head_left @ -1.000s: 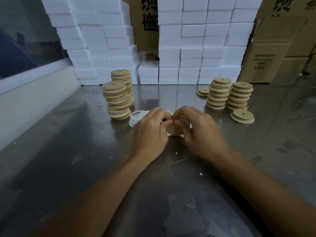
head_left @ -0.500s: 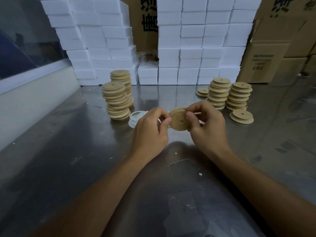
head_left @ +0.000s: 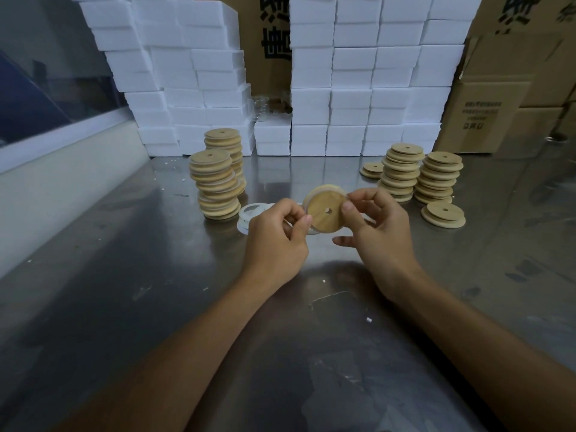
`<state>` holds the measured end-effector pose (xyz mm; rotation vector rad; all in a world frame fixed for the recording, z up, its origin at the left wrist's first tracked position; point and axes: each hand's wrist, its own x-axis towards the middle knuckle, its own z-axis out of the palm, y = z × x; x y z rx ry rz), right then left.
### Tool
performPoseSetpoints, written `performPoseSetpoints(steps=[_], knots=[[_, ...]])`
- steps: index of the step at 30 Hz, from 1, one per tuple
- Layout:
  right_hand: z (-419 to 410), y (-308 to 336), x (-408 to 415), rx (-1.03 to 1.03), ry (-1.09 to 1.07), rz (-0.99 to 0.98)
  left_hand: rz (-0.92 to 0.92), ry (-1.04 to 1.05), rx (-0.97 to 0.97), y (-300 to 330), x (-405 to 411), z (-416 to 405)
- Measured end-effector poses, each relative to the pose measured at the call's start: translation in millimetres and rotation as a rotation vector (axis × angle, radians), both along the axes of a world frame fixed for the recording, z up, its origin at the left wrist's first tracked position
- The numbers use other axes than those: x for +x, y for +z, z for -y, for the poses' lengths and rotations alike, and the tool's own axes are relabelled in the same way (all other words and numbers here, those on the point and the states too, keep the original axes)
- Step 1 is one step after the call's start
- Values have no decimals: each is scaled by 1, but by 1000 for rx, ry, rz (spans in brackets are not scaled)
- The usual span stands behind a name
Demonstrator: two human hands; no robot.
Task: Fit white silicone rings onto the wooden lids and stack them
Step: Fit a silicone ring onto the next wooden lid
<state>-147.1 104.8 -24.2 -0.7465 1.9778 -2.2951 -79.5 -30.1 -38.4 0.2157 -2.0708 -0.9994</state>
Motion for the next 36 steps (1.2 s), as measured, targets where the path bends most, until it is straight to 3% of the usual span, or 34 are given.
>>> performPoseSetpoints(steps=[8,10,13,20,29,32,36], knots=[[-13,6,-6,575,11,-796,20,109,-634,20,20,1],[-12,8,-5,590,6,-901,14,102,-696,22,20,-4],[-10,7,-5,521,8,-871,-27,93,-663,23,20,-5],[-8,7,-4,212,-24,-473,-146,87,-318,18,12,-5],[-1,12,3,-72,30,2,-77,91,491,22,5,-21],[1,11,5,-131,39,104,-67,13,736,23,4,-26],[2,9,8,-133,54,151,-46,-65,921,22,4,-29]])
